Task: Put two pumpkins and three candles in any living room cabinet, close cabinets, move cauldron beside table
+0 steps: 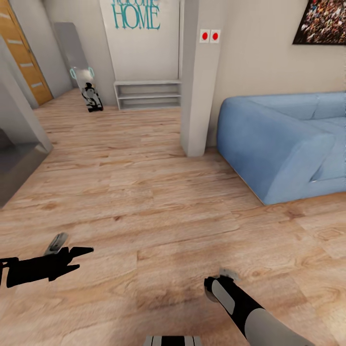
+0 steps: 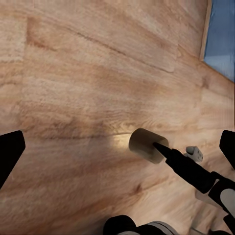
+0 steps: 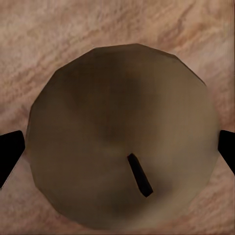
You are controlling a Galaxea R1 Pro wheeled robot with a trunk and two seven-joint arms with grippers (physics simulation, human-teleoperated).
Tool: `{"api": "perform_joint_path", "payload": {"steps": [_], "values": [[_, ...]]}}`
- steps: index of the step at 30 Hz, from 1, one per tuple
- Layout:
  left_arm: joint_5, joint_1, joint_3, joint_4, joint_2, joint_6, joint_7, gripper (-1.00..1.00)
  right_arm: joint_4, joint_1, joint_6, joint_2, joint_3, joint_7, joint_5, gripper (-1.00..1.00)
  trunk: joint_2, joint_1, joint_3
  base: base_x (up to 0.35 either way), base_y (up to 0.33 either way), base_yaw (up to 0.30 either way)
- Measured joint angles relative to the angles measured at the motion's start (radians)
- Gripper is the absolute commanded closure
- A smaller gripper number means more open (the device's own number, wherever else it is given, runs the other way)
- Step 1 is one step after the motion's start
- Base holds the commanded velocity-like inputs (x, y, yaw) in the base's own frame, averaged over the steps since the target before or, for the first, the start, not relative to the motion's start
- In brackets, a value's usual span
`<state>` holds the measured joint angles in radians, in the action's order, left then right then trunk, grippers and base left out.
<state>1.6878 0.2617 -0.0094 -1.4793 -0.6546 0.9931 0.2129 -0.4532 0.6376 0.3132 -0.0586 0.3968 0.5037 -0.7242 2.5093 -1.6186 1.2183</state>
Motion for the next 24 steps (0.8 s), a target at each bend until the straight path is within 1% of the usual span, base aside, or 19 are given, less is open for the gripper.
{"api": "perform_joint_path", "payload": {"steps": [4,7,8,9,11,12,13,14,15,16,18,24], "values": [[-0.001,0.003,-0.024,-0.002,0.011,-0.001,0.002,-1.00,-0.001,0.000,0.000,0.000,0.000,0.000,0.000,1.00,-0.001,0.002,-0.015,0.000,0.000,0.000],[-0.004,0.004,-0.030,0.000,0.013,-0.002,0.003,-1.00,-0.001,0.000,0.000,0.001,0.000,0.000,0.000,1.00,-0.002,0.003,-0.027,0.000,0.000,0.000],[-0.010,0.005,-0.031,0.001,0.013,-0.002,0.008,-1.00,-0.001,0.000,0.001,0.001,0.000,-0.001,-0.001,1.00,-0.002,0.004,-0.031,0.000,0.000,0.000],[-0.020,0.005,-0.032,0.001,0.013,-0.002,0.014,-1.00,-0.002,0.000,0.002,0.001,0.000,-0.001,-0.001,1.00,-0.002,0.004,-0.035,0.000,0.000,0.000],[-0.057,0.006,-0.031,0.001,0.014,-0.003,0.032,-1.00,-0.002,0.000,0.007,0.001,-0.001,-0.001,-0.003,1.00,-0.003,0.005,-0.043,0.000,0.000,0.000],[-0.067,0.006,-0.031,0.001,0.014,-0.003,0.037,-1.00,-0.002,0.000,0.010,0.001,-0.001,-0.001,-0.003,1.00,-0.003,0.005,-0.046,0.000,0.000,0.000],[-0.094,0.006,-0.030,0.001,0.014,-0.003,0.050,-1.00,-0.004,0.000,0.021,0.001,-0.001,-0.001,-0.005,1.00,-0.003,0.006,-0.050,0.000,0.000,0.000],[-0.107,0.006,-0.030,0.001,0.014,-0.003,0.058,-1.00,-0.005,0.000,0.028,0.001,-0.002,-0.001,-0.004,1.00,-0.003,0.006,-0.054,0.000,0.000,0.000],[-0.136,0.006,-0.030,0.001,0.014,-0.002,0.093,-1.00,-0.006,0.000,0.038,0.000,-0.002,0.000,-0.005,1.00,-0.004,0.007,-0.058,0.000,0.000,0.000],[-0.141,0.007,-0.030,0.001,0.014,-0.003,0.113,-1.00,-0.007,0.000,0.041,0.000,-0.002,0.000,-0.003,1.00,-0.004,0.007,-0.062,0.000,0.000,0.000],[-0.145,0.007,-0.030,0.001,0.015,-0.003,0.129,-1.00,-0.007,0.000,0.043,0.000,-0.002,0.001,-0.003,1.00,-0.004,0.008,-0.070,0.000,0.000,0.000],[-0.149,0.009,-0.031,0.001,0.016,-0.004,0.139,-1.00,-0.007,0.000,0.045,0.000,-0.003,-0.001,-0.009,1.00,-0.006,0.011,-0.093,0.000,0.000,0.000]]}}
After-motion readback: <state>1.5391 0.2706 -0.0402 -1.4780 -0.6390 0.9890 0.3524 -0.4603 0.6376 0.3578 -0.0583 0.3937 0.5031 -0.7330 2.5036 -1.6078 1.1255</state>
